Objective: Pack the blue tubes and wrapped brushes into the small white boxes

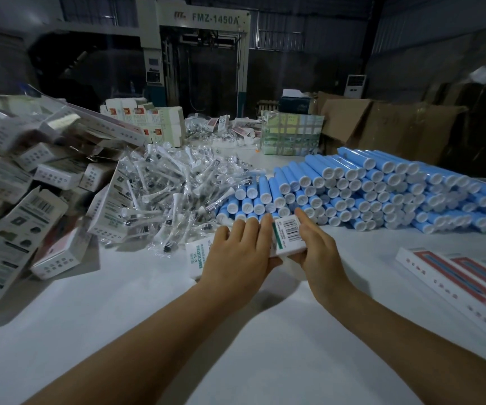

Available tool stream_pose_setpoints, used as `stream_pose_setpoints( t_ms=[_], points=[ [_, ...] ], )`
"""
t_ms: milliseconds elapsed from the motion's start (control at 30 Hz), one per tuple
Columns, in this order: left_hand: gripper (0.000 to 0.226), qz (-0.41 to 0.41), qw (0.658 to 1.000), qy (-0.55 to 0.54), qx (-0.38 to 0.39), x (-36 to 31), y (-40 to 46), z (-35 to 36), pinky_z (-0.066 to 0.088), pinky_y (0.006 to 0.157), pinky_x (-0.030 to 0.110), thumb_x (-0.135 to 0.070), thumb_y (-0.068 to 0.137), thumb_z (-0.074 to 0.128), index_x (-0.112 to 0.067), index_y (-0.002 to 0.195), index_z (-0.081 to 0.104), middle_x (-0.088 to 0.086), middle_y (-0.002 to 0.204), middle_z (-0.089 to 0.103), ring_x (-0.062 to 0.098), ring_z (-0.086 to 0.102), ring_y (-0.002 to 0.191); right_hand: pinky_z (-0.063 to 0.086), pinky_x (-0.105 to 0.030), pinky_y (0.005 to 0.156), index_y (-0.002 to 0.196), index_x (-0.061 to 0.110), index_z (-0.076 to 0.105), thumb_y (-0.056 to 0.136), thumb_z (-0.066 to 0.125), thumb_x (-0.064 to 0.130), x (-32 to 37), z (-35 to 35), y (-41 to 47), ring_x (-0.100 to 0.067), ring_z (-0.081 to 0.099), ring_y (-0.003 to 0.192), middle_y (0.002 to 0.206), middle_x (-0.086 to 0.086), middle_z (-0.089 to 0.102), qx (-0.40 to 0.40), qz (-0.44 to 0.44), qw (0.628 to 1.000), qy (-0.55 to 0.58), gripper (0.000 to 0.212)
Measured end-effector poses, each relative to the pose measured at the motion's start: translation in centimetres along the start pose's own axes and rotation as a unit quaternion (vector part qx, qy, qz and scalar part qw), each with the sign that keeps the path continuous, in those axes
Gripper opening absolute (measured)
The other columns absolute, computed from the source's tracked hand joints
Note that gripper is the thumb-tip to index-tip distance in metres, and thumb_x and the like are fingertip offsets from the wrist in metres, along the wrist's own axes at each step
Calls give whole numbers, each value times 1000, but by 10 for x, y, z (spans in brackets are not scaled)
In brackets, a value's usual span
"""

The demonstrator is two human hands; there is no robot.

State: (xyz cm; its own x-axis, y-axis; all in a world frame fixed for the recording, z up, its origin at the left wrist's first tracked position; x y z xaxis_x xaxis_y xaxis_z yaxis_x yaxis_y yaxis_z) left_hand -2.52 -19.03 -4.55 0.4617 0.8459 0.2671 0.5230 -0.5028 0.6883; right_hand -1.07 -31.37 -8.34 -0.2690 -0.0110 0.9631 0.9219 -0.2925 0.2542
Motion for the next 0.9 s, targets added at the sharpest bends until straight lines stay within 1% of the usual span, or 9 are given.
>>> stream_pose_setpoints(
  t_ms=[100, 233, 333, 400, 533, 600, 700, 800, 900],
  points=[
    [70, -6, 1000, 3, -6, 2, 1, -2, 49, 66, 36, -54, 80, 65, -2, 126, 58, 10, 100, 66, 26, 62, 82, 50, -36, 95, 147, 27, 32, 102, 40, 21, 2, 1, 1, -11, 60, 109, 131, -1, 57, 2, -22, 994, -104, 47],
    [72, -30, 999, 15, 34, 9, 2, 5, 49, 69, 36, -57, 83, 59, -3, 131, 54, 8, 104, 65, 24, 62, 87, 54, -17, 67, 146, 19, 35, 101, 43, 16, -3, -4, 5, 1, 68, 85, 87, 14, 72, -23, -5, 998, -60, 46],
    [73, -30, 998, 18, 52, 9, 2, 9, 49, 70, 36, -57, 84, 56, -3, 133, 52, 8, 105, 65, 23, 61, 88, 57, -27, 76, 129, 15, 56, 100, 43, 16, -4, -6, 2, -12, 69, 91, 98, 1, 72, -42, -4, 996, -74, 31],
    [73, -31, 998, 22, 50, 9, 3, 9, 49, 69, 36, -57, 84, 56, -2, 132, 53, 8, 104, 65, 24, 62, 88, 57, -32, 83, 126, 9, 60, 101, 42, 19, 0, -4, -2, -15, 67, 96, 107, -6, 69, -48, -32, 989, -134, 32],
    [75, -36, 996, 26, 81, 7, 4, 15, 44, 83, 38, -56, 94, 32, -2, 145, 31, 10, 120, 55, 25, 54, 104, 46, -2, 68, 136, 10, 51, 102, 39, 20, 12, 5, -7, 3, 59, 83, 103, 3, 62, -57, -89, 968, -229, 37],
    [75, -47, 995, 27, 82, 9, 5, 14, 44, 84, 39, -55, 94, 27, -1, 146, 29, 11, 121, 55, 26, 53, 105, 42, 2, 65, 138, 11, 50, 102, 39, 20, 14, 5, -7, 0, 58, 84, 104, 3, 60, -55, -96, 965, -239, 38],
    [75, -52, 995, 18, 77, 10, 5, 12, 45, 81, 39, -55, 92, 23, -1, 143, 36, 11, 118, 58, 27, 56, 102, 48, -7, 79, 140, 14, 48, 102, 40, 21, 17, 7, -7, -8, 61, 98, 116, 0, 62, -37, -101, 967, -231, 40],
    [74, -53, 996, -15, 63, 11, 5, 9, 48, 77, 39, -55, 91, 24, -2, 139, 43, 11, 112, 62, 27, 59, 96, 52, -35, 95, 143, 20, 42, 101, 43, 18, 11, 10, -5, -14, 60, 111, 125, -1, 60, 0, -69, 985, -158, 42],
    [73, -39, 997, -4, 66, 8, 5, 9, 49, 75, 39, -55, 91, 28, -1, 138, 45, 10, 111, 63, 26, 60, 94, 55, -28, 86, 144, 25, 39, 100, 44, 14, 4, 9, -2, -7, 63, 103, 114, 14, 61, 14, -45, 993, -109, 46]
  ],
)
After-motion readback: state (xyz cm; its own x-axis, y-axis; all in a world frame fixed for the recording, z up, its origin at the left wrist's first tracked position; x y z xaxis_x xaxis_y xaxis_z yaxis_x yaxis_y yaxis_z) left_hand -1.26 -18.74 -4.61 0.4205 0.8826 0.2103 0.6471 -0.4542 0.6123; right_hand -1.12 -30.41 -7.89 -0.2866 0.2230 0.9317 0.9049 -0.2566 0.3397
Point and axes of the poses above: each hand's wrist, its own y-axis towards the middle knuckle, its own z-axis out of the palm, x = y × z, the point moved 9 cm from there along y, towards the middle knuckle
